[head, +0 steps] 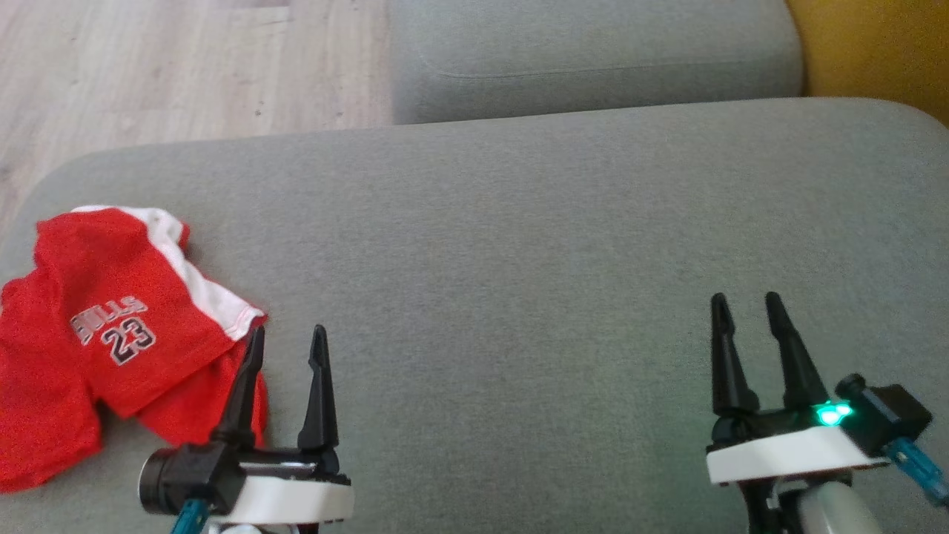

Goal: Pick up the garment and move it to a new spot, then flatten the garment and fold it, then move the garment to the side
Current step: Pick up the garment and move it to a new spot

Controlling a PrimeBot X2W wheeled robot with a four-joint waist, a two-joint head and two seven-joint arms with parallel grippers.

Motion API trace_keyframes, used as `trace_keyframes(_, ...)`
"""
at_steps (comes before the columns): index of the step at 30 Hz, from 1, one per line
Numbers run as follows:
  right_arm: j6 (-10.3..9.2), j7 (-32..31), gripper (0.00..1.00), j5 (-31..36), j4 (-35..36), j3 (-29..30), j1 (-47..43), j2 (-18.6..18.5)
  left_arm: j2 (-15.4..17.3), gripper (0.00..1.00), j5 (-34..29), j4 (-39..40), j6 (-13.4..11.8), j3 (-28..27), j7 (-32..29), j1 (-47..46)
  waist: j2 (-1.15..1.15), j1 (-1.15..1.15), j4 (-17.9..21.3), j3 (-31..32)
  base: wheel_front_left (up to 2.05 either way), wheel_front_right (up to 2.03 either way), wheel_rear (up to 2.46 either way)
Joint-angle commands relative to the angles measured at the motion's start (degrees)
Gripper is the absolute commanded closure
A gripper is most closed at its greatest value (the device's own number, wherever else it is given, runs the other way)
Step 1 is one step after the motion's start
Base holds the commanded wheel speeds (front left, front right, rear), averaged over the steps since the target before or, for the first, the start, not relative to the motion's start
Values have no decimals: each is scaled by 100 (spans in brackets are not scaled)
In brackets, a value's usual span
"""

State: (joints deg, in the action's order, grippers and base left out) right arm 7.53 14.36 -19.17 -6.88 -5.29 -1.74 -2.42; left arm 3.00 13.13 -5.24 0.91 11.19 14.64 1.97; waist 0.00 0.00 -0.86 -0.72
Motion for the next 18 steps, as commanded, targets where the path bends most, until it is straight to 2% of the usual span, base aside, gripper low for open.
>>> trace_keyframes(1,-4,63,0,-6,195,-192,163,-45,-12,0,22,171,-52,-192,36,-176,0,0,-93,21,0,0,0)
trace_keyframes(18,-4,63,0,-108,162,-976,33,-45,-12,0,-94,220,-149,-506,36,98,0,0,-1311,304,0,0,0)
